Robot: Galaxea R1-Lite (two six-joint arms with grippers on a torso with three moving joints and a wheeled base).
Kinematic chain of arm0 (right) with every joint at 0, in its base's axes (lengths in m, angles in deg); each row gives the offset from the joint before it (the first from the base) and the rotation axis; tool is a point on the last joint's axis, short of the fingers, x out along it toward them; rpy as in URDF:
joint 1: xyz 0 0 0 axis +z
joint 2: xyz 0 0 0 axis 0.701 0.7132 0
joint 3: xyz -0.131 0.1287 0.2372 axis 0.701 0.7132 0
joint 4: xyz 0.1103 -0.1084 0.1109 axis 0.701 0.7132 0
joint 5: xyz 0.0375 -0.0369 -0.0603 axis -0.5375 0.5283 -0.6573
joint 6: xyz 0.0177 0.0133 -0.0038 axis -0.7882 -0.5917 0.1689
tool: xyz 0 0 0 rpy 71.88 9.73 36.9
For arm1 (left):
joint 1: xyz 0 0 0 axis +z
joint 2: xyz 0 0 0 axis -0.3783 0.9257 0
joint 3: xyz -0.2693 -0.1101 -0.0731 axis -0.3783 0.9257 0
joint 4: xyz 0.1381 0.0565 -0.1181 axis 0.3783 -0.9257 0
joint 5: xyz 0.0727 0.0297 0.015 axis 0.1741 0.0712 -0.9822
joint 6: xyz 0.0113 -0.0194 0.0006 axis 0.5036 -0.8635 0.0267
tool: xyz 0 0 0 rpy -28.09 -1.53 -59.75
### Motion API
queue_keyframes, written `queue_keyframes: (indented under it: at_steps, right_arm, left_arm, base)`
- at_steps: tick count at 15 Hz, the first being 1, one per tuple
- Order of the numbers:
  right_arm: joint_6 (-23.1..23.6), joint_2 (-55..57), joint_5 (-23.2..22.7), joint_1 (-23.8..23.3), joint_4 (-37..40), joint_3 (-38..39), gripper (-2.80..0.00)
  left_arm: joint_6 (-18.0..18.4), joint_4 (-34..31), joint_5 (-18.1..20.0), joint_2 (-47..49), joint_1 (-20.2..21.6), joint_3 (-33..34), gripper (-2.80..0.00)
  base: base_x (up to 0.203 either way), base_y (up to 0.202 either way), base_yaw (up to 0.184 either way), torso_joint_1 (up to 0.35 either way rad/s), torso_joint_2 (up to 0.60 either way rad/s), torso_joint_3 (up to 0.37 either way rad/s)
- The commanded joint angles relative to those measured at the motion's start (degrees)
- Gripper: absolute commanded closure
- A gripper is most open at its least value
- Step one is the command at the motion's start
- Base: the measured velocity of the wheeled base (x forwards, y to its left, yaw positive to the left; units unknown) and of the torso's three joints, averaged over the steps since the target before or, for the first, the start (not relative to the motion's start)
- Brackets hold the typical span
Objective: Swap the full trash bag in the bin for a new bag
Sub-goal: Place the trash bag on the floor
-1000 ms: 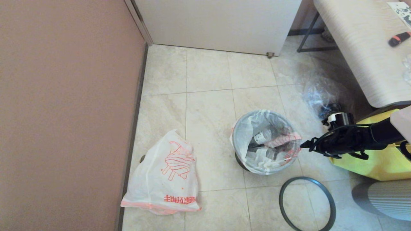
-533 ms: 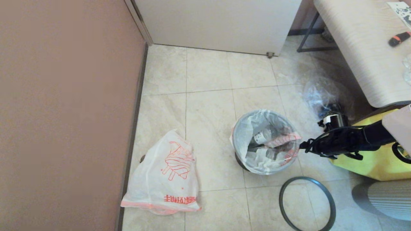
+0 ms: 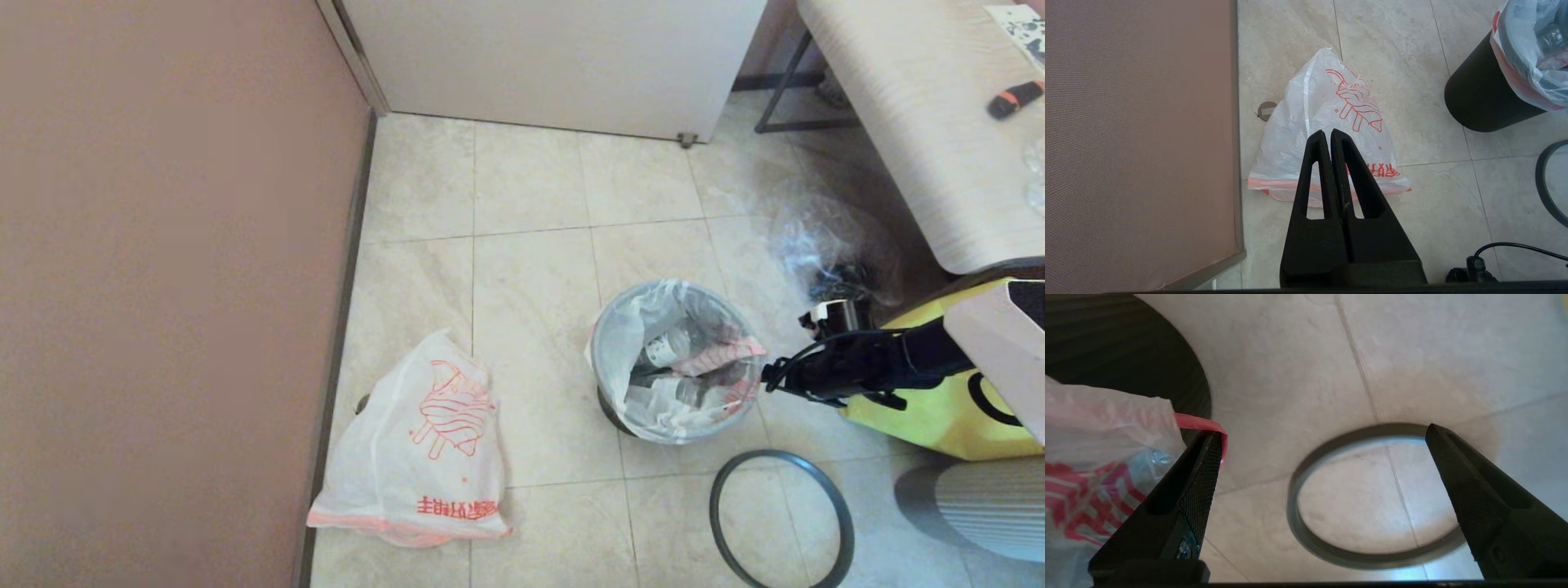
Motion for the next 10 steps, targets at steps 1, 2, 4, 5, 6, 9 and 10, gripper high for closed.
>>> queue_keyframes:
  at_steps: [1,2,4,5,6,9,10]
  right_arm:
    - [-0.66,0.94,-1.04,0.98,-0.87,-0.6,-2.8]
    - [-1.79,0.91,-1.73,2.02,-1.2,-0.73,-2.8]
    - [-2.19,0.94,-1.88,3.72,-1.26,-0.93,-2.8]
    - [-2.19,0.94,-1.83,4.06,-1.18,-0.93,-2.8]
    - [-2.11,1.03,-1.67,4.14,-1.18,-0.93,-2.8]
    - [-0.91,3.84,2.66,3.84,-1.43,-2.17,-2.8]
    - [-0.08,5.3,5.12,3.71,-1.42,-3.75,-2.8]
  left_arm:
    - [-0.01,0.0,0.0,0.07,-0.03,0.0,0.0]
    - [-0.01,0.0,0.0,0.07,0.01,0.0,0.0]
    - [-0.01,0.0,0.0,0.07,-0.06,0.0,0.0]
    - [-0.01,0.0,0.0,0.07,0.02,0.0,0.0]
    - [-0.01,0.0,0.0,0.07,-0.06,0.0,0.0]
    - [-0.01,0.0,0.0,0.07,0.02,0.0,0.0]
    - [-0.01,0.0,0.0,0.07,0.02,0.0,0.0]
  base:
    - [0.0,0.0,0.0,0.0,0.0,0.0]
    - [0.0,0.0,0.0,0.0,0.0,0.0]
    - [0.0,0.0,0.0,0.0,0.0,0.0]
    - [0.0,0.0,0.0,0.0,0.0,0.0]
    - [0.0,0.0,0.0,0.0,0.0,0.0]
    - [0.0,0.0,0.0,0.0,0.0,0.0]
    - [0.0,0.0,0.0,0.0,0.0,0.0]
